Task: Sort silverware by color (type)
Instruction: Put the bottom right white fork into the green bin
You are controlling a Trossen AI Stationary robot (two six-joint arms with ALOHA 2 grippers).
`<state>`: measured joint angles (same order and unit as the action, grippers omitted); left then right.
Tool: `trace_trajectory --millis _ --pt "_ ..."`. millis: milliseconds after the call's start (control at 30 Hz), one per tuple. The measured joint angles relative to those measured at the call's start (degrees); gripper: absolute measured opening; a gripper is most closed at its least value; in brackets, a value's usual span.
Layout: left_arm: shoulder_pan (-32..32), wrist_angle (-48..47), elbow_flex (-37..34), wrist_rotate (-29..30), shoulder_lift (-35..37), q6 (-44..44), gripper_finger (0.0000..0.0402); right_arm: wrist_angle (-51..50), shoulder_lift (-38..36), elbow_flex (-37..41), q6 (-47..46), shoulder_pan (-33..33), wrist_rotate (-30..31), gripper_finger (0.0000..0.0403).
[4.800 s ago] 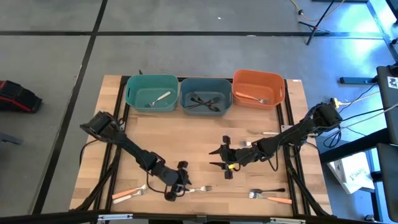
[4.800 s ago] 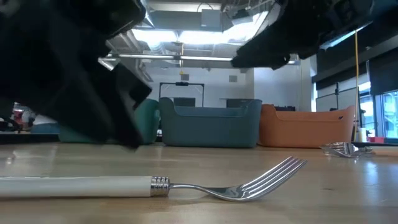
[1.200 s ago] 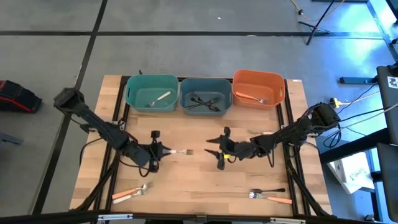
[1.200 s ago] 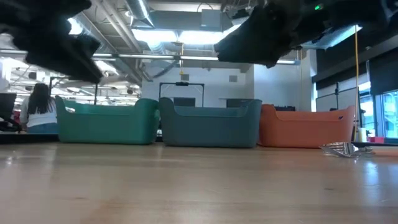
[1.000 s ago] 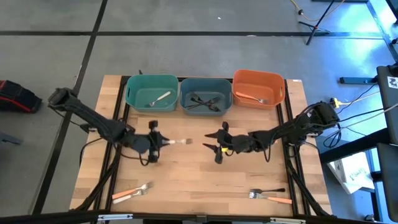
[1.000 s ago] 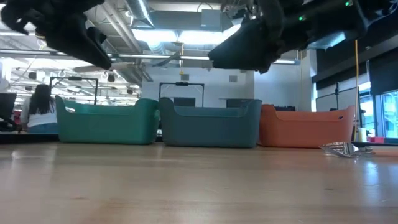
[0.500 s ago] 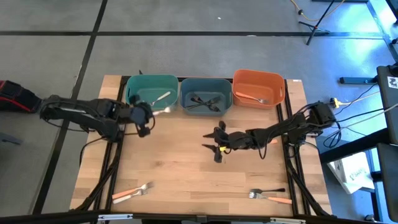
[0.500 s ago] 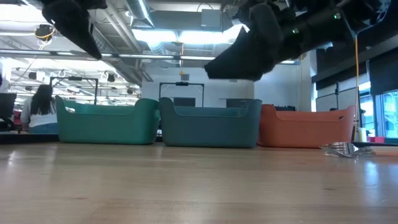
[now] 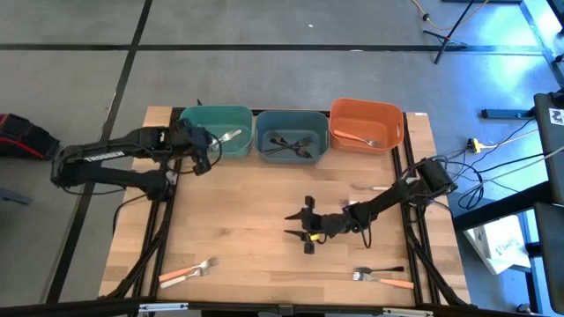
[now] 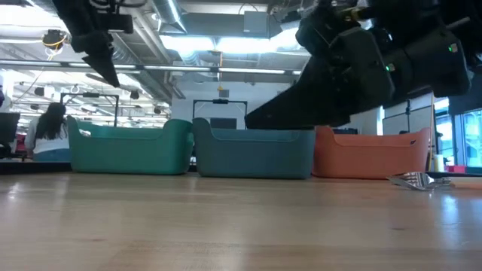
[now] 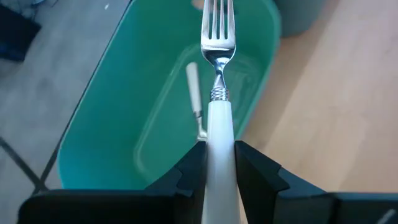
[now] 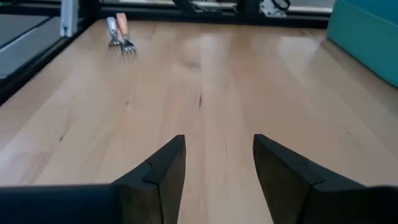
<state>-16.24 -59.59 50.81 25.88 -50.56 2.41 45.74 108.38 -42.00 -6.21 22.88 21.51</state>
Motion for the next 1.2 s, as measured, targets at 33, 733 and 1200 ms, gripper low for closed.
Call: trace_trajectory --millis 33,733,1200 --pt "-1.44 0.00 0.00 -0.17 -0.06 -0.76 0.0073 0.46 0.00 -0.05 0.29 -0.11 -0.47 0.0177" --pt "-22.15 3.74 0.00 -8.66 -14.37 -12.17 0.0073 2.16 0.00 -0.11 0.57 -2.02 -4.15 0.0177" --pt "-25.19 9.35 0.00 -8.99 -25.54 -16.68 0.0073 2.16 0.00 -0.09 0.56 -2.00 -1.48 0.0177"
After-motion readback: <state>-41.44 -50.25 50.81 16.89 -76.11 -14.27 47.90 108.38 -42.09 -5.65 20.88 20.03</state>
